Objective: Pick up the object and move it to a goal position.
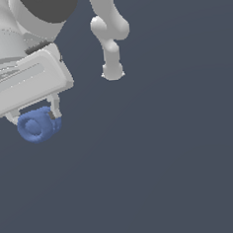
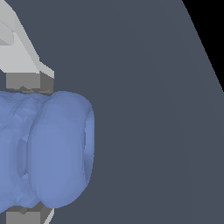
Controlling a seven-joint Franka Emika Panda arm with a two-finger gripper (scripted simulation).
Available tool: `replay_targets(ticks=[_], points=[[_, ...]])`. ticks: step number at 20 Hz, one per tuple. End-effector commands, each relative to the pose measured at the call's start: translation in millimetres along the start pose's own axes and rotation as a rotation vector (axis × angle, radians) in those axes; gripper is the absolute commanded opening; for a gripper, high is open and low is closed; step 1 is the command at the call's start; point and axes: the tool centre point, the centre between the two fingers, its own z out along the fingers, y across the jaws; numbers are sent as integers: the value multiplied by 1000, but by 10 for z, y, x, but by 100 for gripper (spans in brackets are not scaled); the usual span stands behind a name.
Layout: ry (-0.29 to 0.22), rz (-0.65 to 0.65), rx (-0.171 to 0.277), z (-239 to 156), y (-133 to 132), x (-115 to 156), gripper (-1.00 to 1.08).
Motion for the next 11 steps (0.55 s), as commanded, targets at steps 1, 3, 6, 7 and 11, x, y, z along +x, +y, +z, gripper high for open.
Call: replay_targets(ticks=[1, 3, 6, 7, 11], points=[[21, -15, 19, -108, 29, 107, -100], [33, -23, 31, -176, 51, 172, -100], [46, -32, 43, -248, 76, 241, -100], [49, -34, 45, -264, 82, 257, -100], [53, -36, 49, -285, 92, 280, -100]])
